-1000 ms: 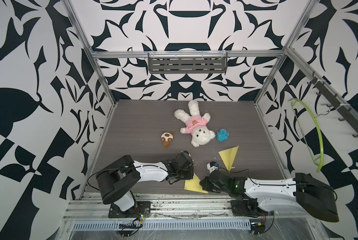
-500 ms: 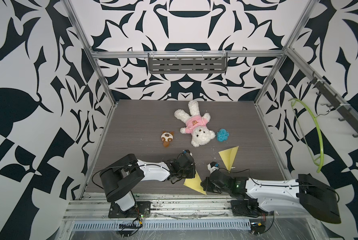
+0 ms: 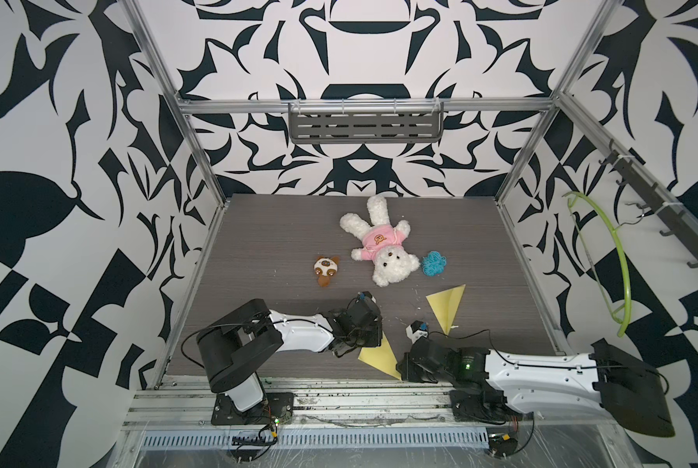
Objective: Fold the square paper diagonally
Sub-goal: Fold the paper at the center of the board.
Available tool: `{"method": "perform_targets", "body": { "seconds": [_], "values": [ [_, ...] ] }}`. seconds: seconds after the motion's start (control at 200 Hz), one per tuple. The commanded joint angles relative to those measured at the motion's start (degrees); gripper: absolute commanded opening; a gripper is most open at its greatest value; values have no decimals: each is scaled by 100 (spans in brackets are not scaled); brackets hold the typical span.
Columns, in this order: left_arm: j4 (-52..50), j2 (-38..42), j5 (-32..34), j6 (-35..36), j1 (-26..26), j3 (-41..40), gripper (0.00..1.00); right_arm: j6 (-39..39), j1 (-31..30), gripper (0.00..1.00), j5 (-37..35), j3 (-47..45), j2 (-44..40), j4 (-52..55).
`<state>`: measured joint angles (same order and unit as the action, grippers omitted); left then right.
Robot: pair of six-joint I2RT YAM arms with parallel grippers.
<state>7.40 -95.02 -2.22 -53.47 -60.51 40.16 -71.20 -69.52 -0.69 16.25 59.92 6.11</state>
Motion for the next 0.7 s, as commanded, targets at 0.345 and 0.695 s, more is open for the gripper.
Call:
{"method": "perform_targets", "body": {
  "seconds": [0.345, 0.695],
  "values": [
    [-1240, -557, 787, 161, 285, -214, 0, -230, -378, 0, 168, -63, -463, 2132],
    [-1373, -425, 929, 39, 371, -269, 0, 149, -414, 0, -171, 821, -969, 3141]
  ]
}}
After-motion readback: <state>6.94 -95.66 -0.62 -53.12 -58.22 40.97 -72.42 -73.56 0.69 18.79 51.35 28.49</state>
